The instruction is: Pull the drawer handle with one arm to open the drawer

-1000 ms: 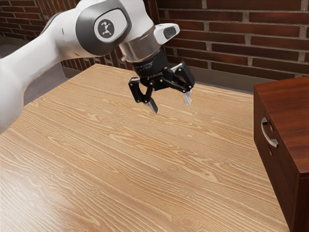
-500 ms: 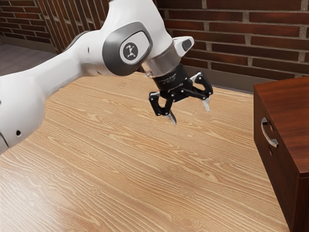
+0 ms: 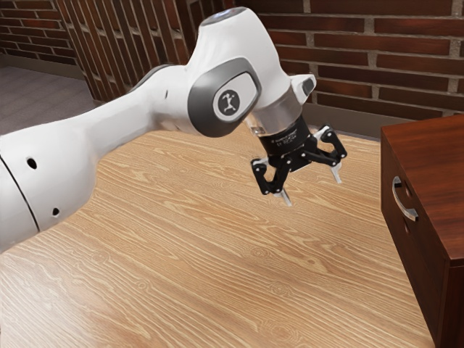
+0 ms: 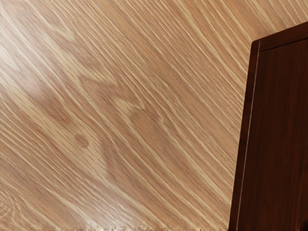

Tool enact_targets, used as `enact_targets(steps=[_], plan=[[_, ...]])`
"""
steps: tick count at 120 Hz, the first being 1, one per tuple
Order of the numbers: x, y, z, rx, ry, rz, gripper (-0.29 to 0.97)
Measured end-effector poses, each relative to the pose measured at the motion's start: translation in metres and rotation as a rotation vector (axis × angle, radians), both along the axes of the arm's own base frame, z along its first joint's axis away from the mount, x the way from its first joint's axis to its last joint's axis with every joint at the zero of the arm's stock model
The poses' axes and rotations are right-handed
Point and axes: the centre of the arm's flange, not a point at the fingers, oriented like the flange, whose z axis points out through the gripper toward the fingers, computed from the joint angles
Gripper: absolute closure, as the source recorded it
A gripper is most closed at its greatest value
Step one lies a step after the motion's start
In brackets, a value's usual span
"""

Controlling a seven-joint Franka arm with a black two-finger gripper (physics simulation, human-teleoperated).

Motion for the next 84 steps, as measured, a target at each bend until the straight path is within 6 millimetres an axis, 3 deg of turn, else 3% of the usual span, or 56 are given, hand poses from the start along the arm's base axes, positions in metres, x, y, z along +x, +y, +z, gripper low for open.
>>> enact_targets(steps=[24,42,84], plan=[[-0.018,-0.034,-0.005,0.032,-0.006,-0.017,0.00],[-0.009,-0.041,-0.017,0.040,-0.003,0.004,0.00],[0.007,-0.067,-0.016,-0.007,-0.051,0.024,0.00]])
